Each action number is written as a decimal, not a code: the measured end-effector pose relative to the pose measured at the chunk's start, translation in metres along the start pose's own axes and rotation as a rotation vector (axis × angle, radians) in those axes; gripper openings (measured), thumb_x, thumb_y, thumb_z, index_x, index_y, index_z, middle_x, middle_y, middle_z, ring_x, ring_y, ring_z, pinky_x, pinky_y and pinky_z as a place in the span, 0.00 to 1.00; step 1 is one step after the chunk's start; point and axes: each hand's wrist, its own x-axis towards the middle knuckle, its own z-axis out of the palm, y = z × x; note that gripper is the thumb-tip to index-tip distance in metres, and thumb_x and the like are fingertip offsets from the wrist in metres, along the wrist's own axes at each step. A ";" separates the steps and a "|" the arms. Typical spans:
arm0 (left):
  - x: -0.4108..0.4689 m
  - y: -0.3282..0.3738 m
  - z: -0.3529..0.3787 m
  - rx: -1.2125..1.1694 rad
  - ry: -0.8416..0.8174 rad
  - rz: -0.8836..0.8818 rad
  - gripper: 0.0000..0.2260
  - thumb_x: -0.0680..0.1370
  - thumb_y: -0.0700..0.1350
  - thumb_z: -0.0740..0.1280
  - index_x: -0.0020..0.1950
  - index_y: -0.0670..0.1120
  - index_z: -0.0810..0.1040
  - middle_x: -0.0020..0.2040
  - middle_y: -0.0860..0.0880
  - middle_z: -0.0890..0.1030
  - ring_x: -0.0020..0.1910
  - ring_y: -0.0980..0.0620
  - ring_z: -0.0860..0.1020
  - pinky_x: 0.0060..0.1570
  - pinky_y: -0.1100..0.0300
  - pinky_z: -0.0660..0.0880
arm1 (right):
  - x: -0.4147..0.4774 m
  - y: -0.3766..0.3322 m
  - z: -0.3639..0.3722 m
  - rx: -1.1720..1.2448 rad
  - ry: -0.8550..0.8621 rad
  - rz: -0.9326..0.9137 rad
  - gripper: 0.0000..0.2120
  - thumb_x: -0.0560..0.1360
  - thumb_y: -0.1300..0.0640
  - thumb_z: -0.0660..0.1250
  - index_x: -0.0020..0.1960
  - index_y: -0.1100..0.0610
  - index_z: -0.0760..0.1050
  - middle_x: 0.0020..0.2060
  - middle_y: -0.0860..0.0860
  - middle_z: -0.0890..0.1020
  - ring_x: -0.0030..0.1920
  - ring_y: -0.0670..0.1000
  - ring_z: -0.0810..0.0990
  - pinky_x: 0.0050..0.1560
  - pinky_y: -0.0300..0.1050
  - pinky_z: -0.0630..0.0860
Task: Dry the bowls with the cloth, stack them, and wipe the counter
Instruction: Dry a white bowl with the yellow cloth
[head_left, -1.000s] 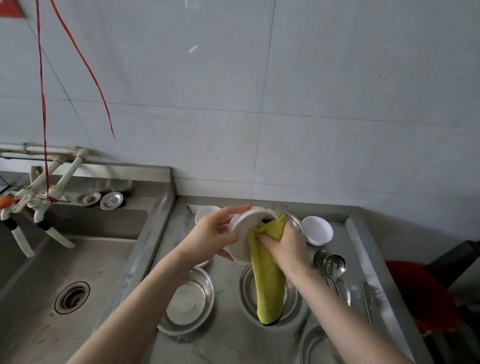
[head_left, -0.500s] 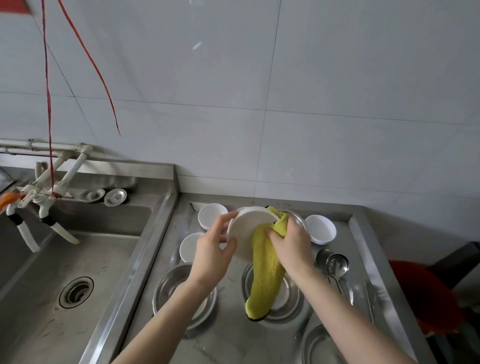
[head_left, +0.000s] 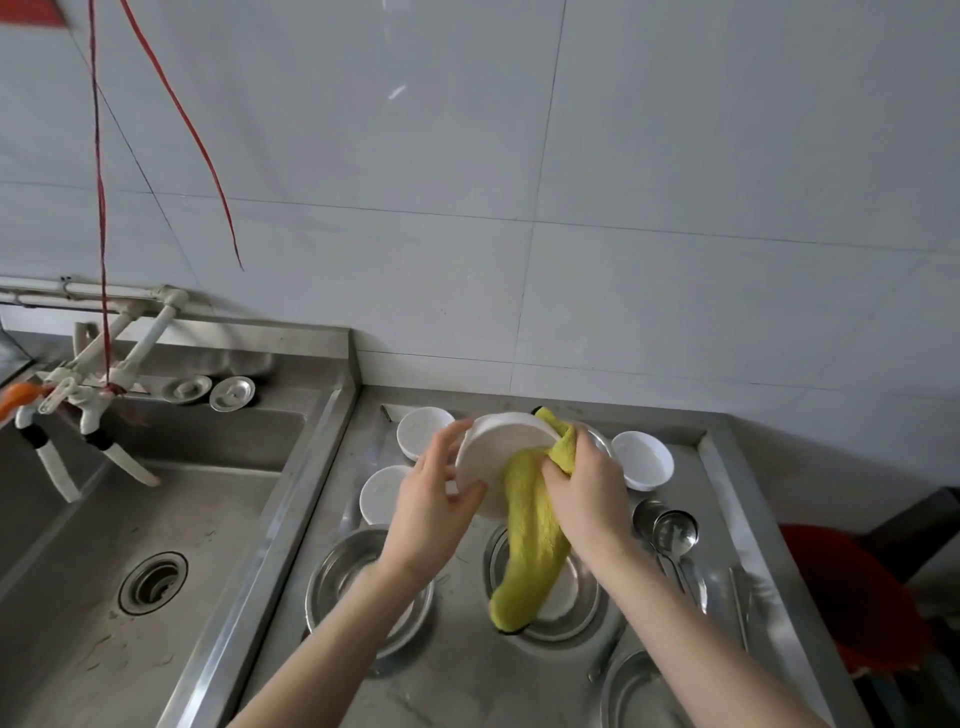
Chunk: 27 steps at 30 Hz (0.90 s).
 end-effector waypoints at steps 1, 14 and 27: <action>-0.004 0.000 0.004 -0.014 0.048 -0.011 0.31 0.75 0.34 0.68 0.61 0.71 0.67 0.56 0.56 0.79 0.47 0.60 0.80 0.42 0.71 0.74 | 0.000 0.000 0.001 0.041 -0.018 0.051 0.11 0.74 0.58 0.68 0.56 0.56 0.75 0.42 0.49 0.80 0.45 0.53 0.79 0.41 0.42 0.70; 0.015 -0.003 -0.012 0.191 -0.125 0.138 0.28 0.76 0.38 0.68 0.72 0.58 0.68 0.64 0.60 0.75 0.53 0.57 0.79 0.50 0.59 0.79 | -0.006 -0.001 0.000 -0.289 0.032 -0.308 0.19 0.69 0.64 0.70 0.59 0.55 0.76 0.44 0.52 0.82 0.40 0.57 0.80 0.35 0.45 0.72; 0.016 0.003 -0.011 0.537 -0.146 0.452 0.21 0.73 0.36 0.64 0.62 0.56 0.76 0.55 0.55 0.81 0.37 0.49 0.80 0.29 0.56 0.77 | -0.012 -0.002 0.003 -0.443 -0.115 -0.336 0.20 0.74 0.59 0.65 0.66 0.51 0.70 0.49 0.52 0.80 0.42 0.58 0.80 0.33 0.48 0.75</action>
